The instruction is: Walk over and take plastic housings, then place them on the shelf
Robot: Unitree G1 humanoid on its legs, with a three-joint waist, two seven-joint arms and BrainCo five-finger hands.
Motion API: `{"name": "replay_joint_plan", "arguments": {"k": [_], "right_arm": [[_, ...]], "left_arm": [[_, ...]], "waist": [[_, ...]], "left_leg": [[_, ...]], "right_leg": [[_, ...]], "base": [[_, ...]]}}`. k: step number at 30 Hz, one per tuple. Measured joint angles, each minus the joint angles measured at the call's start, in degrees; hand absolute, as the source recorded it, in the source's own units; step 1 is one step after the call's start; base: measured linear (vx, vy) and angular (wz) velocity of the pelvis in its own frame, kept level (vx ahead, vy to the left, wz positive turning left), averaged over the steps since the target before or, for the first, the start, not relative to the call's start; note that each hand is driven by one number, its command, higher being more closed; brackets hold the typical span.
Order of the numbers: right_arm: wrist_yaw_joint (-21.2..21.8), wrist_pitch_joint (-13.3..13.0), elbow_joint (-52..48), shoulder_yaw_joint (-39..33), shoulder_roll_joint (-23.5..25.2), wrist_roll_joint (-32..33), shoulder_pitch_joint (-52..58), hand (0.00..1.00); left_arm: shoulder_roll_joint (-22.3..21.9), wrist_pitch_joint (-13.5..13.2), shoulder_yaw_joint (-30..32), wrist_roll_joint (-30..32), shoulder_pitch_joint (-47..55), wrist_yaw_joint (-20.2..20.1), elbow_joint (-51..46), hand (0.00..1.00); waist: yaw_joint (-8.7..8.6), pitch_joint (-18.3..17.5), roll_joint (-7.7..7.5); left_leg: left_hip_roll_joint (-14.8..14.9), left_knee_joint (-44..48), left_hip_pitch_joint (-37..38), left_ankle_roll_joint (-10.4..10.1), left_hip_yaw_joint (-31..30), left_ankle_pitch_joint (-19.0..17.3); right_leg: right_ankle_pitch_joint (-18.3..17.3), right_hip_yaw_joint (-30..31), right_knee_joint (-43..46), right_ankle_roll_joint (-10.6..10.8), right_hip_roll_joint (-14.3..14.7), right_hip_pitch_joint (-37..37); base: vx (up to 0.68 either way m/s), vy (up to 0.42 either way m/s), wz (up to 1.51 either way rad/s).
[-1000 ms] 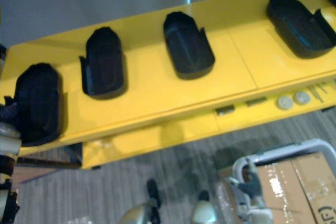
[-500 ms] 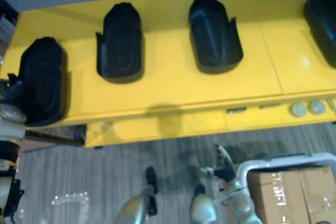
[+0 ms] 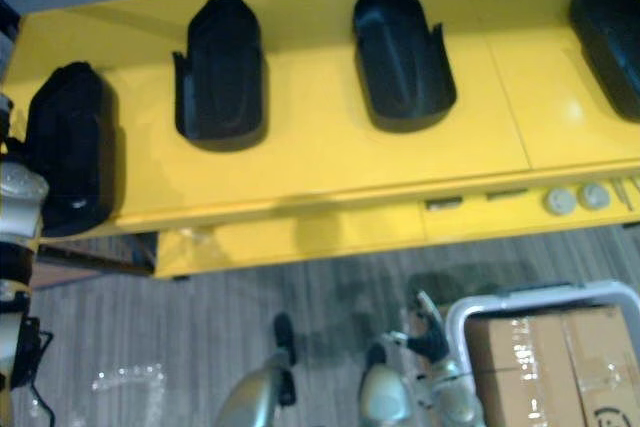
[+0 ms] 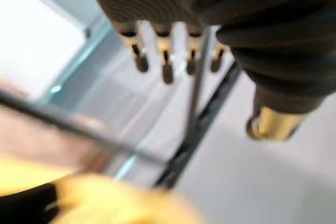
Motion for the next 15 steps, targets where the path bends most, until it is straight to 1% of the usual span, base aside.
{"name": "replay_joint_plan", "arguments": {"k": [1, 3, 4, 5, 6, 7, 8, 9, 10, 11, 12, 13, 14, 15], "right_arm": [[-0.91, -0.48, -0.25, 0.04, 0.09, -0.09, 0.28, 0.0], [-4.85, -2.36, -1.53, 0.07, 0.7, -0.68, 0.77, 0.0], [-6.56, -2.83, -2.61, 0.06, 0.89, -1.62, 0.86, 0.0], [-8.4, -3.49, -3.76, 0.03, 0.96, -2.36, 0.99, 0.0], [-9.78, -3.91, -4.84, -0.05, 1.04, -3.01, 1.36, 0.0], [-13.49, -4.73, -8.0, -0.81, 1.53, -5.25, 2.51, 0.0], [-16.03, -4.79, -9.98, -1.24, 1.84, -6.82, 3.01, 0.0], [-17.61, -4.85, -11.15, -1.53, 2.06, -7.64, 3.24, 0.0], [-21.93, -4.9, -13.86, -2.66, 2.67, -9.89, 3.25, 0.0], [-23.67, -4.91, -14.89, -3.62, 3.02, -10.81, 3.16, 0.0], [-26.08, -4.91, -16.86, -5.6, 3.49, -11.72, 2.59, 0.0], [-27.09, -4.91, -17.61, -6.34, 3.52, -12.16, 2.24, 0.0], [-29.3, -5.11, -19.59, -9.08, 3.45, -13.33, 1.69, 0.0], [-30.62, -5.49, -21.51, -11.45, 3.35, -13.59, 1.48, 0.0]], "left_arm": [[0.05, -0.91, 0.01, -0.01, -0.52, 0.95, -0.51, 0.0], [1.01, -4.26, 0.02, -0.08, -2.22, 3.37, -2.26, 0.0], [1.82, -5.74, 0.02, -0.06, -2.23, 4.06, -3.11, 0.0], [2.45, -7.17, 0.02, -0.05, -2.23, 4.49, -3.67, 0.0], [2.65, -7.8, 0.04, -0.07, -2.23, 4.82, -4.37, 0.0], [2.68, -9.68, 0.07, -0.02, -2.21, 5.53, -6.94, 0.0], [2.69, -10.58, 0.24, 0.08, -1.98, 5.58, -9.23, 0.0], [2.69, -11.08, 0.53, 0.14, -1.6, 5.6, -11.08, 0.0], [2.66, -12.43, 2.49, 0.36, 0.51, 5.81, -17.22, 0.0], [2.65, -13.0, 3.5, 0.5, 1.83, 6.0, -20.01, 0.0], [2.6, -13.6, 5.88, 0.58, 5.06, 6.33, -25.09, 0.0], [2.53, -13.93, 7.02, 0.74, 6.61, 6.63, -27.07, 0.0], [2.3, -14.49, 10.08, 1.43, 11.07, 7.66, -32.49, 0.0], [2.06, -15.02, 12.9, 2.82, 14.55, 8.26, -37.14, 0.0]], "waist": [[-0.06, 0.0, 0.0], [-0.46, -0.36, -0.24], [-0.53, -0.83, -0.4], [-0.5, -1.66, -0.39], [-0.55, -2.44, -0.36], [-0.64, -4.3, -0.43], [-0.63, -5.25, -0.59], [-0.64, -6.09, -0.71], [-0.61, -7.99, -1.04], [-0.53, -8.82, -1.1], [-0.45, -9.62, -1.17], [-0.46, -9.65, -1.17], [-0.26, -10.48, -1.1], [0.09, -11.91, -1.08]], "left_leg": [[0.02, -0.01, 0.28, 0.01, 0.09, -0.16], [0.14, -0.03, 1.39, 0.04, 0.74, -0.85], [0.23, -0.04, 1.77, 0.27, 1.42, -1.21], [0.35, -0.04, 1.9, 0.24, 1.95, -1.63], [0.39, -0.04, 1.86, 0.16, 2.11, -1.76], [0.34, -0.04, 1.98, 0.11, 2.24, -1.74], [0.18, -0.04, 2.3, 0.11, 2.2, -1.75], [0.05, -0.04, 2.33, 0.07, 2.1, -1.78], [-0.2, -0.01, 2.31, 0.07, 2.12, -1.75], [-0.26, 0.02, 2.33, 0.07, 2.19, -1.71], [-0.36, 0.31, 3.24, 0.09, 2.42, -1.67], [-0.36, 0.31, 3.85, 0.09, 2.49, -1.66], [-0.26, 0.3, 5.04, 0.09, 2.67, -1.66], [-0.11, 0.29, 5.28, 0.09, 2.79, -1.66]], "right_leg": [[0.08, 0.04, -0.35, 0.13, 0.03, 0.41], [0.5, 0.49, -1.81, 0.76, 0.16, 1.91], [0.81, 0.93, -2.48, 0.96, 0.2, 2.32], [1.27, 1.28, -3.29, 0.92, 0.21, 2.51], [1.46, 1.36, -3.82, 1.0, 0.22, 2.61], [1.86, 1.33, -4.93, 1.21, 0.2, 3.24], [2.1, 1.28, -5.69, 1.27, 0.12, 3.98], [2.15, 1.15, -6.19, 1.34, 0.05, 4.33], [2.21, 1.01, -6.74, 1.36, -0.13, 4.64], [2.23, 0.97, -6.94, 1.37, -0.16, 4.8], [2.39, 0.82, -7.29, 1.24, -0.15, 5.89], [2.51, 0.8, -7.35, 1.09, -0.14, 6.57], [2.71, 0.74, -7.54, 0.8, 0.01, 7.9], [2.81, 0.56, -7.96, 0.63, 0.21, 8.36]], "base": [[0.0, -0.007, -0.09], [0.0, -0.002, -0.17], [0.02, 0.007, -0.27], [0.02, 0.013, -0.23], [0.08, 0.001, -0.14], [0.09, -0.001, -0.03], [0.1, -0.005, 0.03], [0.08, 0.005, 0.09], [0.09, 0.003, 0.11], [0.12, -0.003, 0.1], [0.09, -0.008, 0.05], [0.06, -0.01, 0.03], [0.0, 0.0, 0.0], [0.0, 0.0, 0.0]]}}
